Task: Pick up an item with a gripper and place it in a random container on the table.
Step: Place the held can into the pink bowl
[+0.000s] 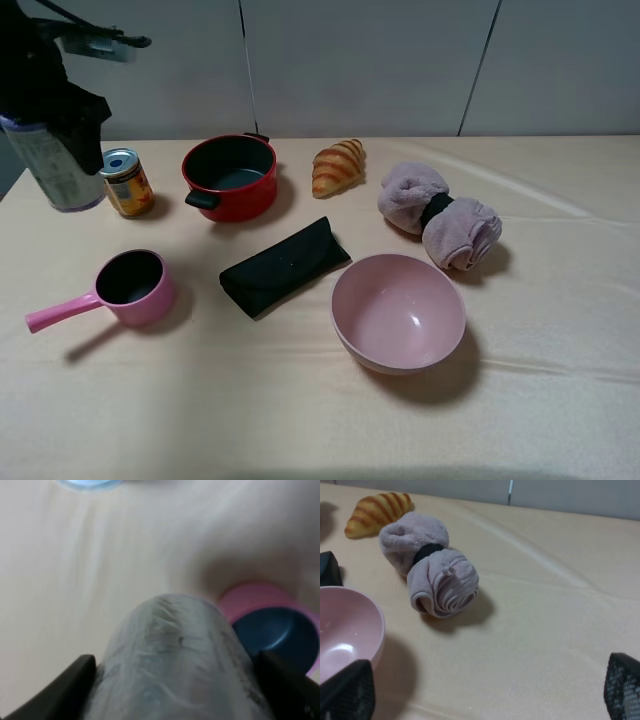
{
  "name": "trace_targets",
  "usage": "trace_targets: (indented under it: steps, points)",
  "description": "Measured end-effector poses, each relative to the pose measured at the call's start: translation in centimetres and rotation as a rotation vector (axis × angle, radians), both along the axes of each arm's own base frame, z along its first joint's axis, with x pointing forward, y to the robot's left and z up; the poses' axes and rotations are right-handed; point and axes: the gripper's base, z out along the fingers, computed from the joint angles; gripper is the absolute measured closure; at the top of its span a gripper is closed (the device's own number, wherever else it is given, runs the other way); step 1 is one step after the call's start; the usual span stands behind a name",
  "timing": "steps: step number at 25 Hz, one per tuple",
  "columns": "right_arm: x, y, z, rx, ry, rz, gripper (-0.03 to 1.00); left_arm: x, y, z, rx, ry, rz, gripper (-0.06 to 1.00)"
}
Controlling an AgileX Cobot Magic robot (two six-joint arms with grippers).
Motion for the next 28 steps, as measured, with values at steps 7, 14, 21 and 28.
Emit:
trace_targets:
  steps: [7,14,21,28]
  points:
    - [0.0,0.0,0.0,0.0,0.0,0.0,0.27,0.1,-5.1,2.0,-0.066,-0.066,-0.109,0.29]
    - [0.0,0.0,0.0,0.0,0.0,0.0,0.27,-1.0,-10.4,3.1,-0.14,-0.087,-0.224,0.29]
    - [0.0,0.0,0.0,0.0,0.0,0.0,0.27,-3.1,-15.2,3.5,-0.154,-0.09,-0.36,0.29]
    - [0.0,0.0,0.0,0.0,0.0,0.0,0.27,-5.8,-20.1,3.6,-0.179,-0.113,-0.501,0.29]
